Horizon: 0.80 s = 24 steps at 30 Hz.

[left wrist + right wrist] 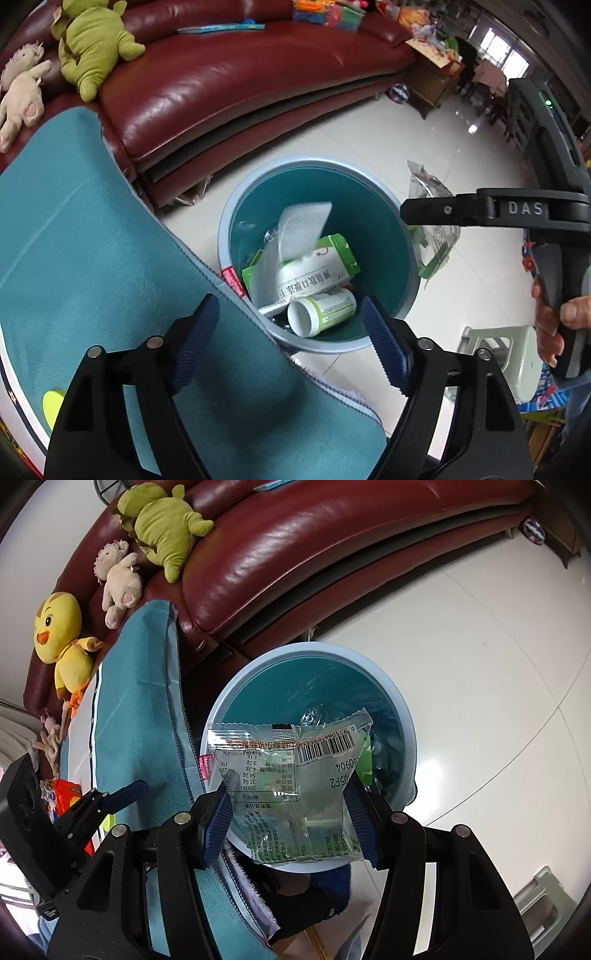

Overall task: Collect trash
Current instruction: 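Open left tool to drop tissue while right tool drops packet into bin, then move both open tools back over table to remaining trash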

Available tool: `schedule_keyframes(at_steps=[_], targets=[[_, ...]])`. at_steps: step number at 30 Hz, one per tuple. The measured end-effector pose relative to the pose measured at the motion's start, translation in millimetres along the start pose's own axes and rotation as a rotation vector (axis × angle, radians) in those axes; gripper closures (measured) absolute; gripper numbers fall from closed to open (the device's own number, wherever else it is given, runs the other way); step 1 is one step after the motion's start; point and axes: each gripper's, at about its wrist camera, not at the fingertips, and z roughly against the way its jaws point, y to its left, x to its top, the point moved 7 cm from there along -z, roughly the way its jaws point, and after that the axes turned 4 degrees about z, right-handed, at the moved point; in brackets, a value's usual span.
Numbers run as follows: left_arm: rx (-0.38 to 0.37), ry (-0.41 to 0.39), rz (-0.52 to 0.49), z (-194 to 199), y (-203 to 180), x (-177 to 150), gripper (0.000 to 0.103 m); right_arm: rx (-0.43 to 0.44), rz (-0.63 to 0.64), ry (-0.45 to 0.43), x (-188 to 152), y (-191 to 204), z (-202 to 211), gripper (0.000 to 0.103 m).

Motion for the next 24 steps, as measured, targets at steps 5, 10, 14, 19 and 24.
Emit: schedule_keyframes(at_steps=[5,10,14,19,24], targets=[[0.010,-0.004,-0.002,10,5,-11,0.013,-0.005,0.007,0.011,1,5,-5,0.047],[-0.001,0.002,0.023,17,14,-19,0.011,-0.013,0.026,0.039,0,13,-15,0.045],[-0.009,-0.010,0.041,25,21,-26,0.011,-0.031,0.029,0.057,-1,17,-20,0.030],[0.002,-0.029,0.058,36,32,-37,0.011,-0.052,0.020,0.068,-7,20,-17,0.028],[0.009,-0.080,0.106,57,49,-47,0.011,-0.076,0.030,0.071,-17,30,-10,0.027]])
